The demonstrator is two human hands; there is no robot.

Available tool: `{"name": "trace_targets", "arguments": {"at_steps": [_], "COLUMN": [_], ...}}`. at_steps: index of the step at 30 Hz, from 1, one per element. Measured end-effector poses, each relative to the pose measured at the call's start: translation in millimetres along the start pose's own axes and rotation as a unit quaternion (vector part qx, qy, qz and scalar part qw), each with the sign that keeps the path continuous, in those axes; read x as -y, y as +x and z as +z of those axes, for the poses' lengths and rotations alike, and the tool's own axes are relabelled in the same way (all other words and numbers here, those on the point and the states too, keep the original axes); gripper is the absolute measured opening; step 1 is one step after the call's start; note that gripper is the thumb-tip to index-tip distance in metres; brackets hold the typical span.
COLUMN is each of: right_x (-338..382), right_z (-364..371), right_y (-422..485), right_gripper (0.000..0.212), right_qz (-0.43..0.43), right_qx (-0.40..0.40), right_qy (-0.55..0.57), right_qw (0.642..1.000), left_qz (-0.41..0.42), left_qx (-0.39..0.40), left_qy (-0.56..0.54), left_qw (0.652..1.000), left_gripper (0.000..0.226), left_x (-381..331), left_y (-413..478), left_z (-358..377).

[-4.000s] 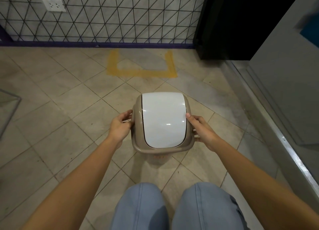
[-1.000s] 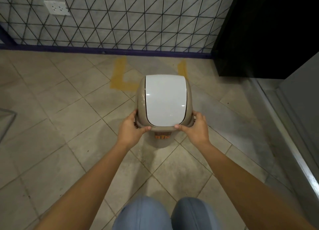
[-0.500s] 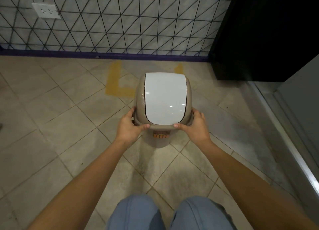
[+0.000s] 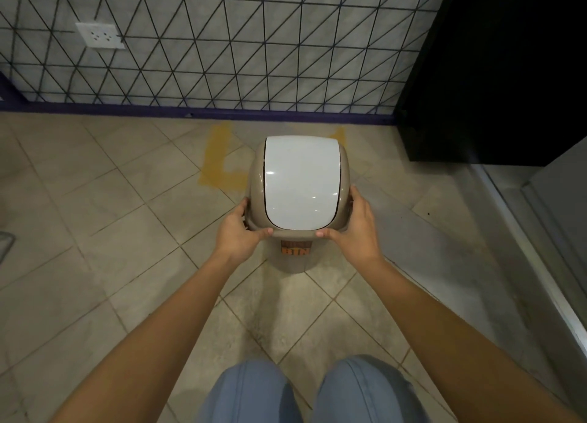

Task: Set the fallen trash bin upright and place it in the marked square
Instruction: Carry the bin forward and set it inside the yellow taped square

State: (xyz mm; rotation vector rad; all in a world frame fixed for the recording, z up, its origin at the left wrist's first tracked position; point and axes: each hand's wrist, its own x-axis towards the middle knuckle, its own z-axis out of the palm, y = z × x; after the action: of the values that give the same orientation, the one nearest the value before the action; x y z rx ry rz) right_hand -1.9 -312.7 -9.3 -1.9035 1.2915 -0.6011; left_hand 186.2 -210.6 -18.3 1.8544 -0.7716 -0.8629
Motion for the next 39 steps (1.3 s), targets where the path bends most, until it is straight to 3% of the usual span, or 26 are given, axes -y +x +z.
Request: {"name": "trace_targets", "arguments": {"at_steps": [23,29,35,39], "right_x": [6.1,7.4,13.0,18.1], "right_z": [4.2,6.6,16.0,19.9], "right_y": [88.4,112.7,127.9,136.7], "right_gripper": [0.118,0.11,0.11,0.114], "right_qz": [0.025,0.057,0.039,0.029], "right_qx": [0.047,0.091,0.059,0.056], "right_qy": [0.058,0.102,0.083,0.073], "right_qw": [0.997,0.989,0.994,0.995], "left_qz": [-0.026,-0.019,-0.016,-0.009], "left_qx": [-0.042,-0.037,-0.024,-0.023], "left_qy": [-0.018,-0.024,-0.035,-0.039], "left_qw": [0.999,0.999,0.999,0.999], "left_gripper": [0.084,0.079,0.093,0.086], "left_x": [-18.3,-19.5,-22.3,-21.5], "left_y": [74.6,96.4,118.6,132.6], "left_z": [8.2,0.9,-9.2,-12.8]}}
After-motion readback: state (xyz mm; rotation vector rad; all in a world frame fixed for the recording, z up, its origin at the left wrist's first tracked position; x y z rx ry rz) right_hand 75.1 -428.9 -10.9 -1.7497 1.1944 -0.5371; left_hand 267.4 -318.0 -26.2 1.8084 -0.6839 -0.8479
